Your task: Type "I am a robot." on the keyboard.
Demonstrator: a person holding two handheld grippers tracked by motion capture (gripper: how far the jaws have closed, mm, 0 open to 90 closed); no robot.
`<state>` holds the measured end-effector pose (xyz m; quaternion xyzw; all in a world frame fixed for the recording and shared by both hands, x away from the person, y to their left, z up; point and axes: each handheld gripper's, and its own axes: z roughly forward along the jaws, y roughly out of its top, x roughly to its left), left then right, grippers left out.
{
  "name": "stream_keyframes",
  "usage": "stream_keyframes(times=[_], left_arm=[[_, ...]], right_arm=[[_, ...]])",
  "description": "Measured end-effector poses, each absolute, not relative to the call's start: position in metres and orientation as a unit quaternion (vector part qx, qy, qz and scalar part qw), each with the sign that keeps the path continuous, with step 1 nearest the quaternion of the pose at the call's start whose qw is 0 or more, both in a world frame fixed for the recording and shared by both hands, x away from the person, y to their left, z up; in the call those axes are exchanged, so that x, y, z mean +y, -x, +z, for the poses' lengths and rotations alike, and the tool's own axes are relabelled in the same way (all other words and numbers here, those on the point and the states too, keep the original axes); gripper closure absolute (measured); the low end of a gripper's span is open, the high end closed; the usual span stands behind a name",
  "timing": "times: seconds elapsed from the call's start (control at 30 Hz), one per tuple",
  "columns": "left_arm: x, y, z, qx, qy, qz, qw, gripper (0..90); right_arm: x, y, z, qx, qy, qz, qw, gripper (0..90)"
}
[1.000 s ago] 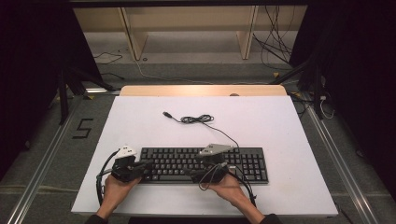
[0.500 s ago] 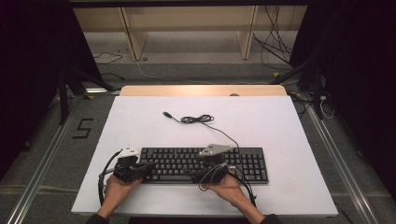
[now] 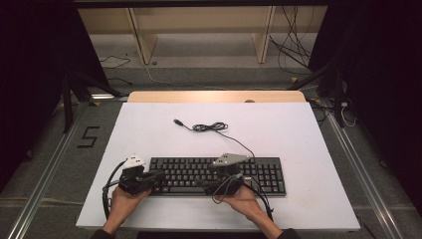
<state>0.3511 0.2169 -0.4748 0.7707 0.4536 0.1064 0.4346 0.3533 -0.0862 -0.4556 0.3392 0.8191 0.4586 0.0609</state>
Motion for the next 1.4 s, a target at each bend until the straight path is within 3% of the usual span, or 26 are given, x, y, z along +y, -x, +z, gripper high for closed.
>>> stream_keyframes(times=[0.47, 0.8, 1.4], left_arm=[[0.223, -0.343, -0.467, 0.453, -0.753, 0.108, 0.464, 64.2], [0.225, -0.34, -0.465, 0.459, -0.744, 0.103, 0.475, 49.9], [0.225, -0.337, -0.463, 0.451, -0.737, 0.101, 0.493, 36.5]], right_arm=[[-0.085, -0.353, -0.456, 0.819, -0.339, 0.458, 0.06, 35.7], [-0.085, -0.355, -0.457, 0.82, -0.342, 0.455, 0.063, 43.2], [-0.082, -0.359, -0.46, 0.824, -0.343, 0.448, 0.06, 74.1]])
